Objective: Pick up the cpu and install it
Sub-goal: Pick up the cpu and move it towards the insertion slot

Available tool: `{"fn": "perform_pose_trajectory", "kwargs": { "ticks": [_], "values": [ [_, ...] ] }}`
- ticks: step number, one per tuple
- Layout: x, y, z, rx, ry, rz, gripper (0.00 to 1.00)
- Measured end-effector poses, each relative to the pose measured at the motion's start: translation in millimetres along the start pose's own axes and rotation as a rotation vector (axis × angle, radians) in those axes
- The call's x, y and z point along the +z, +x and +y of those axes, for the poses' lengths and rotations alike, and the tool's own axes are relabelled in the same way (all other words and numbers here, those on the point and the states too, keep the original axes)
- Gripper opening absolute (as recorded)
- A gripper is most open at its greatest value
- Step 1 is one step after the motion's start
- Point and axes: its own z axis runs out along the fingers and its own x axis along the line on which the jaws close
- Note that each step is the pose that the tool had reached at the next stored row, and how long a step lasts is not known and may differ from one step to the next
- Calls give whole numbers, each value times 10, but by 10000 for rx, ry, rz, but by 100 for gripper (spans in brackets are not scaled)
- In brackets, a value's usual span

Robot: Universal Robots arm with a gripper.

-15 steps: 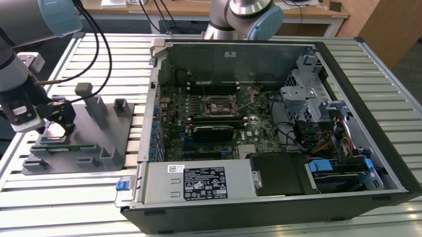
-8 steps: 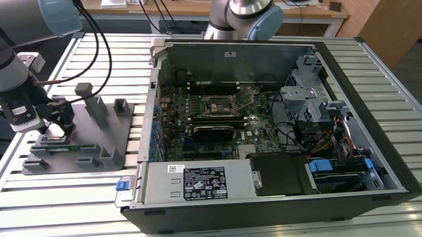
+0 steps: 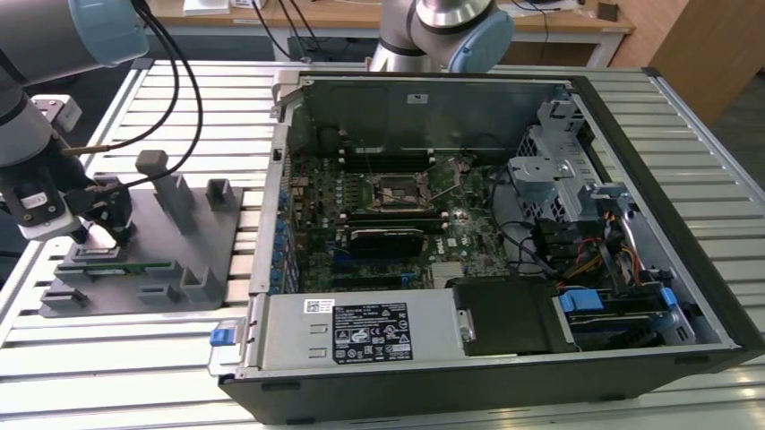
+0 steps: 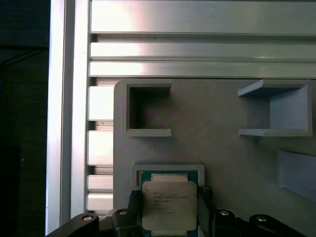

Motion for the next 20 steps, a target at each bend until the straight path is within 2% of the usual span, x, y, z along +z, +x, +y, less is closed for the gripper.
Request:
{"fn": "perform_pose_trajectory", "kwargs": {
  "ticks": [3, 7, 20],
  "values": [
    [-7, 0, 1, 3, -1, -2, 54],
    [-59, 0, 3, 4, -1, -1, 54],
    [-359, 1, 14, 4, -10, 1, 54]
  ]
}}
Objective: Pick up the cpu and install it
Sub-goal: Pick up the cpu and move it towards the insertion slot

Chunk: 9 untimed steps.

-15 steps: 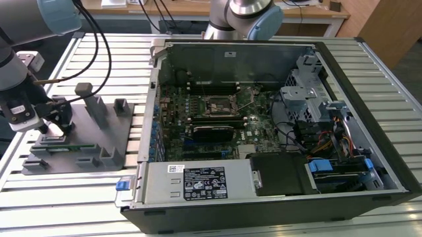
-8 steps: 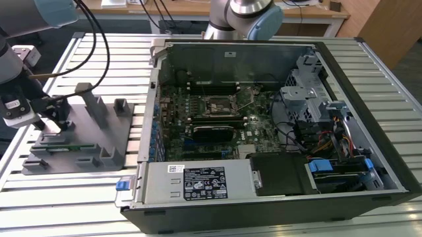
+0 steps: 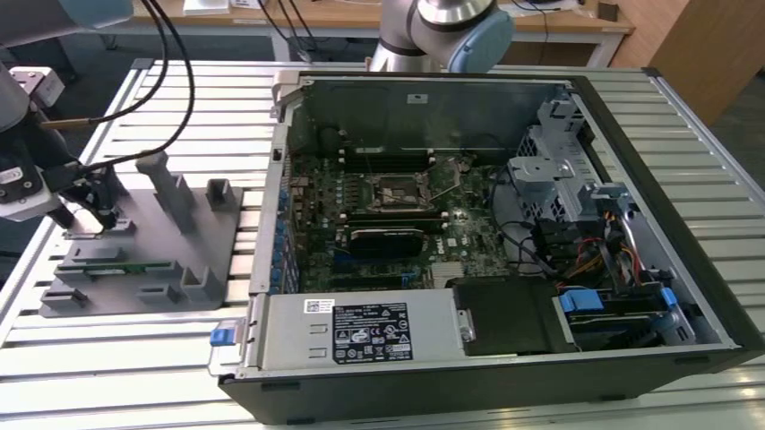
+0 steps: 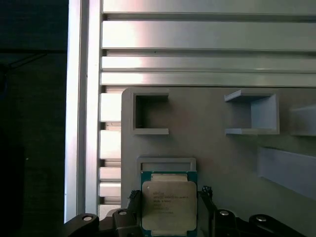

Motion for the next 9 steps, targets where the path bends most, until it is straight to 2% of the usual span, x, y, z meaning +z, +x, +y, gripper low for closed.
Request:
{"fn": "perform_pose_trajectory", "kwargs": {
  "ticks": [4, 9],
  "values": [
    [-53, 0, 2, 0, -2, 0, 54],
    [-62, 1, 2, 1, -11, 10, 54]
  ]
}}
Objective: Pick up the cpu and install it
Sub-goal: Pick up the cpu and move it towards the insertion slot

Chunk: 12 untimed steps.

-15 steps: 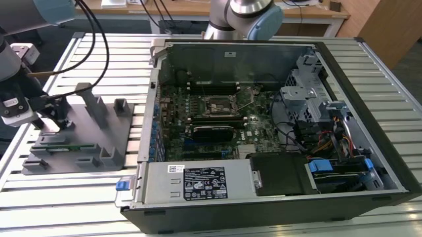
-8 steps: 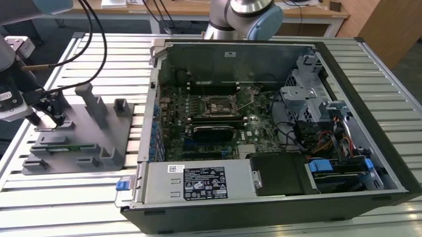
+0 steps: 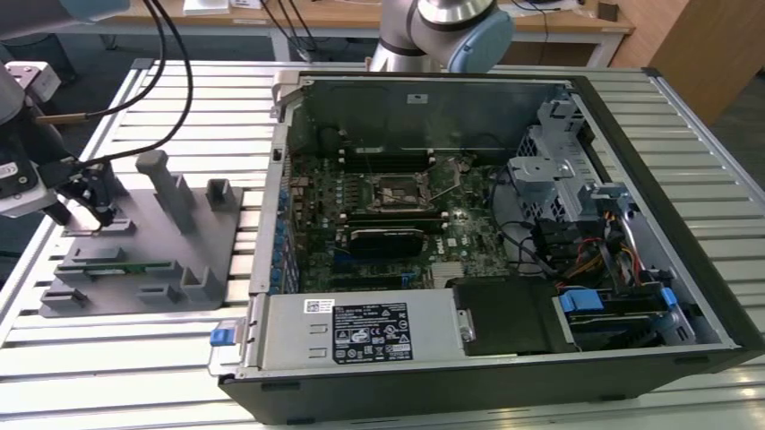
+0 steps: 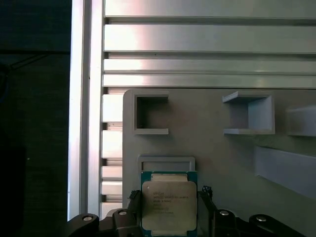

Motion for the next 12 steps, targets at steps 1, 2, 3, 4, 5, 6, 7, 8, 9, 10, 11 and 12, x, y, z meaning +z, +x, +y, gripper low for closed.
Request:
{"fn": "perform_pose_trajectory", "kwargs": {
  "ticks": [1, 2, 3, 4, 5, 6, 7, 8, 9, 10, 11, 12],
  "values": [
    [-6, 0, 0, 0, 1, 3, 54],
    [-13, 0, 0, 0, 2, 4, 54],
    [-19, 0, 1, 0, 0, 1, 54],
    [-27, 0, 1, 0, 0, 1, 54],
    [-35, 0, 2, 0, 0, 1, 54],
    [-44, 0, 2, -1, 0, 1, 54],
    [-53, 0, 2, -1, 0, 1, 54],
    [-62, 0, 3, -1, 0, 0, 54],
    [-71, 0, 3, -1, 0, 1, 54],
    [-78, 0, 4, -1, 0, 0, 54],
    [-85, 1, 4, 0, 0, 1, 54],
    [-90, 1, 5, -1, -1, 0, 54]
  ]
}}
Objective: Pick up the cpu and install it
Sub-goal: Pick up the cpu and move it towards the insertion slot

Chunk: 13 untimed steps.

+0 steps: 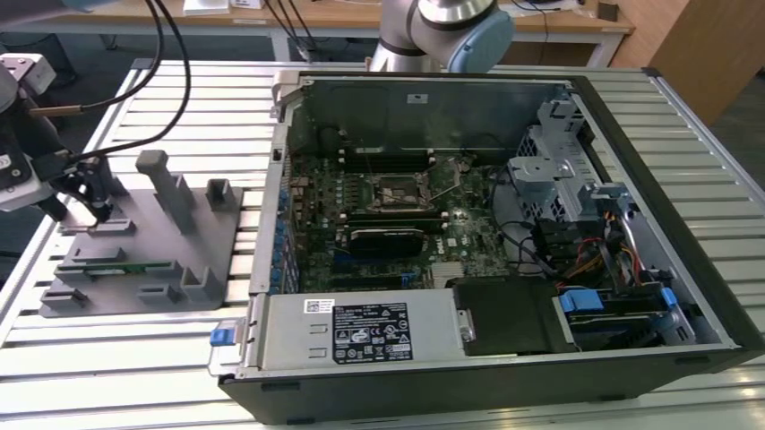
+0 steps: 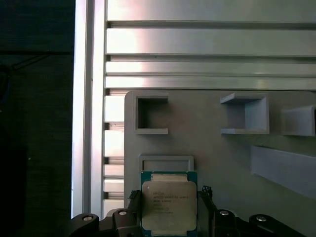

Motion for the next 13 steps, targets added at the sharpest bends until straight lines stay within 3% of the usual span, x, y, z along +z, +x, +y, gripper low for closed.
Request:
{"fn": "perform_pose_trajectory", "kwargs": {
  "ticks": [13],
  "values": [
    [-121, 0, 14, 0, 0, 0, 54]
  ]
}}
